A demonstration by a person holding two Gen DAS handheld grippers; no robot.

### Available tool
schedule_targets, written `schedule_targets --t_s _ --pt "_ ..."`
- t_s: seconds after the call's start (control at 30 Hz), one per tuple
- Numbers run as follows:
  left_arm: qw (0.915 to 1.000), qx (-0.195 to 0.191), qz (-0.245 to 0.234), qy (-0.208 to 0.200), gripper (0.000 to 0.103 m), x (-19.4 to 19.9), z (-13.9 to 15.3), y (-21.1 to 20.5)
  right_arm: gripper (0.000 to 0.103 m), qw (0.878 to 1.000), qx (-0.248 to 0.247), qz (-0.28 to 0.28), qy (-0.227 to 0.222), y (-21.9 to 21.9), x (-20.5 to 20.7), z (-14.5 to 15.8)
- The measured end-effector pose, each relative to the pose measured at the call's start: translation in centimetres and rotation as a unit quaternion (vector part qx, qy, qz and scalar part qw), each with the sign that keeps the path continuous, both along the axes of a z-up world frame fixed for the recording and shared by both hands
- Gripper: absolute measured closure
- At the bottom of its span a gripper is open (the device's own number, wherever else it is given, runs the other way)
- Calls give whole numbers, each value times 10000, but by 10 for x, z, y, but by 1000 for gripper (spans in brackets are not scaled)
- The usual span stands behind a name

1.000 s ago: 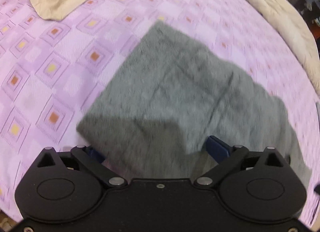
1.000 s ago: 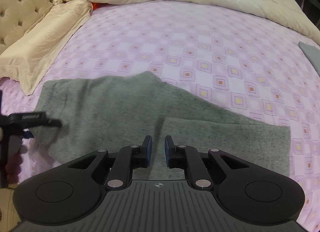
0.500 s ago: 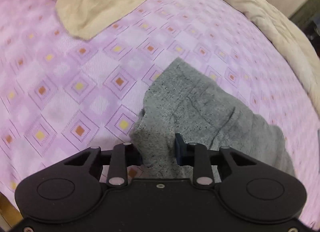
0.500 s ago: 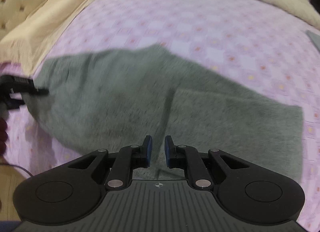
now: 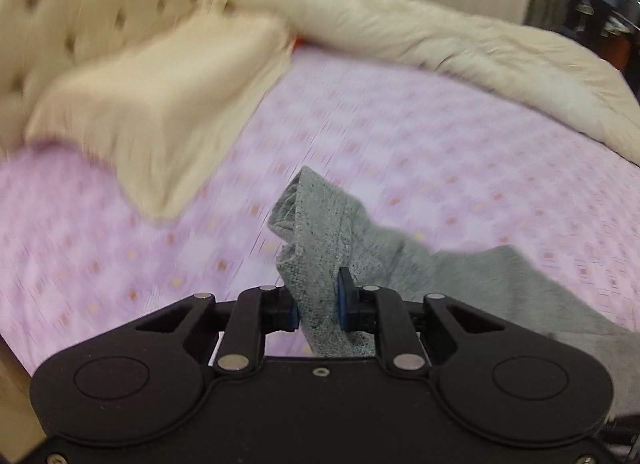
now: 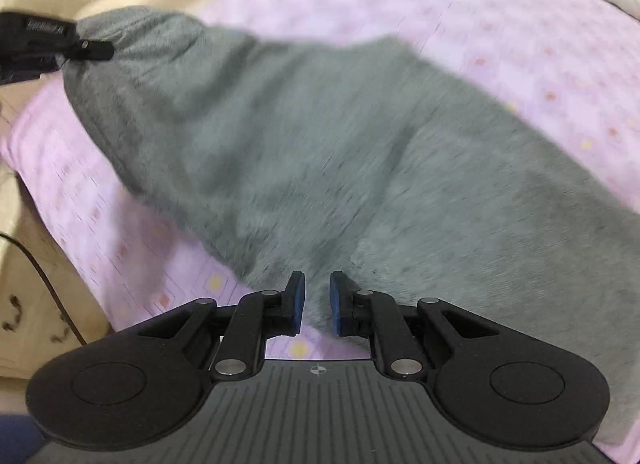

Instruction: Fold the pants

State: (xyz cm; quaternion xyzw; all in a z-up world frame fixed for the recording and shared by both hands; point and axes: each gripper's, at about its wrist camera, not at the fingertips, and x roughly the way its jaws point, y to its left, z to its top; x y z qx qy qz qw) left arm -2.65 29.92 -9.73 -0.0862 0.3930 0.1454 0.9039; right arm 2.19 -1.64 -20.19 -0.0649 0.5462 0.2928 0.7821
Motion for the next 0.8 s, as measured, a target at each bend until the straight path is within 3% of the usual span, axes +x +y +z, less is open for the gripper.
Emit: schedule_targets --t_s 0.13,0.27,0.37,0.43,0.53,0.67,0.8 --pt "9935 819 -589 -533 82 -10 43 -76 89 9990 337 -278 -109 -43 10 16" --pt "9817 944 -1342 -968 90 -11 65 -164 89 9968 473 -628 -125 -89 22 20" --pt "9632 892 -2281 -1111 92 -6 55 -243 89 9952 405 -872 -157 -123 29 21" --pt "9537 543 -2863 -743 81 2 34 -286 89 9929 395 -1119 -101 -147 31 19" --pt "9448 229 -3268 -80 79 9 6 -324 89 9898 236 -1403 -19 -179 32 14" --pt "9513 20 -3060 372 77 10 -8 -309 88 9849 196 -1721 -66 -210 35 15" --pt "9642 -244 -2426 1044 77 13 -32 -266 77 9776 856 -1919 -79 -216 58 20"
